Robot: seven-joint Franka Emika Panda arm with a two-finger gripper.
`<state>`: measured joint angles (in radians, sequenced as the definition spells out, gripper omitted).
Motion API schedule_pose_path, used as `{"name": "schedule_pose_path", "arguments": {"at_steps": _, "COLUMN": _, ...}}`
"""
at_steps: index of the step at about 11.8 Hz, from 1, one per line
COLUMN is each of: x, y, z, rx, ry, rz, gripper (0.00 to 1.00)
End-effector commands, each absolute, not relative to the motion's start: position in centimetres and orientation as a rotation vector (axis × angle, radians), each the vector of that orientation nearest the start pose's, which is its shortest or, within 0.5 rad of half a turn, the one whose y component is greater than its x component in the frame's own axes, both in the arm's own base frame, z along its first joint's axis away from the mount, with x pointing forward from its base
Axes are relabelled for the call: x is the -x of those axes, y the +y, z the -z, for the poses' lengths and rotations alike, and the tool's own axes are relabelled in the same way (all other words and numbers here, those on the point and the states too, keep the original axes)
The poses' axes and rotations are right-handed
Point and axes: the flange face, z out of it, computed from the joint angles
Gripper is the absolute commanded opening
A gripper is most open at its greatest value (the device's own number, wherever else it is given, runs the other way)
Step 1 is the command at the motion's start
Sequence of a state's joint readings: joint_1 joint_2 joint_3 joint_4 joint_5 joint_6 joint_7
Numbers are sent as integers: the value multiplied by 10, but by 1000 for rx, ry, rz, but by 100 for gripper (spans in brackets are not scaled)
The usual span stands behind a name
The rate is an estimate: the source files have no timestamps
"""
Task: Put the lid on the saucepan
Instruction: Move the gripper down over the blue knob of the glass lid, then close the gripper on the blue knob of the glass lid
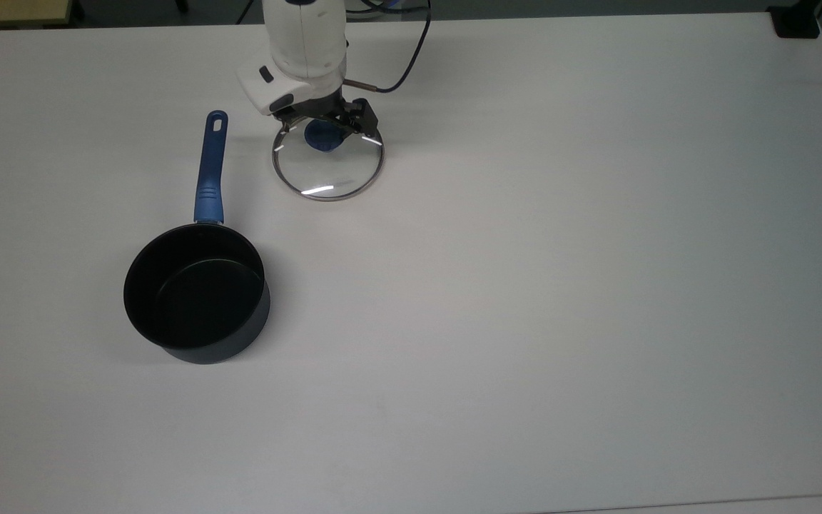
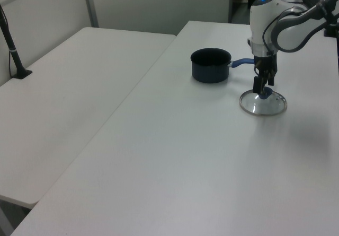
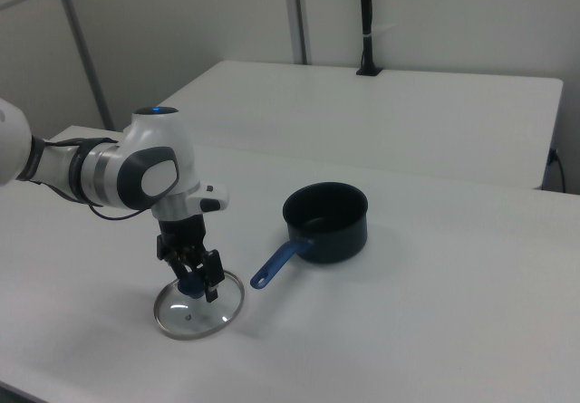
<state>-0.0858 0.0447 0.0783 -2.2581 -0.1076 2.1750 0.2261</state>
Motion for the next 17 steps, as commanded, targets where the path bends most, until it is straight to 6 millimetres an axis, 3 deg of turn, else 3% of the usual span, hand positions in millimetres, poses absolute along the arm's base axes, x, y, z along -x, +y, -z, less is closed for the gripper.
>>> {"name": "schedule_pose_path", "arguments": {"at_steps": 1, "x": -514, "y": -2, "z": -323, "rx": 3212, "ry": 349, "rz": -182, "gripper": 94}}
{"name": "schedule_pose_path", "arguments": {"at_steps": 7, "x": -529, "y": -2, "z": -348, "rx": 3188, "ry": 401, "rz": -106, "gripper": 100}}
{"name": "schedule_pose_path", "arguments": {"at_steps": 12, "x": -527, "y": 2, "z": -328, "rx": 3192, "ry": 378, "rz": -167, "gripper": 100}}
{"name": "schedule_pose_path", "arguments": {"at_steps": 14, "x": -522, "y": 2, "z": -326, "rx": 3196, "ry": 364, "rz": -236, "gripper": 75}}
{"name": "schedule_pose_path", "arguments": {"at_steps": 16, "x": -520, "y": 18, "z": -327, "rx": 3201, "ry": 333, "rz": -243, "gripper": 48}}
{"name": "schedule_pose_path", "arguments": {"at_steps": 17, "x": -520, "y": 27, "z": -328, "rx": 3204, "ry": 308, "rz": -242, "gripper": 45}}
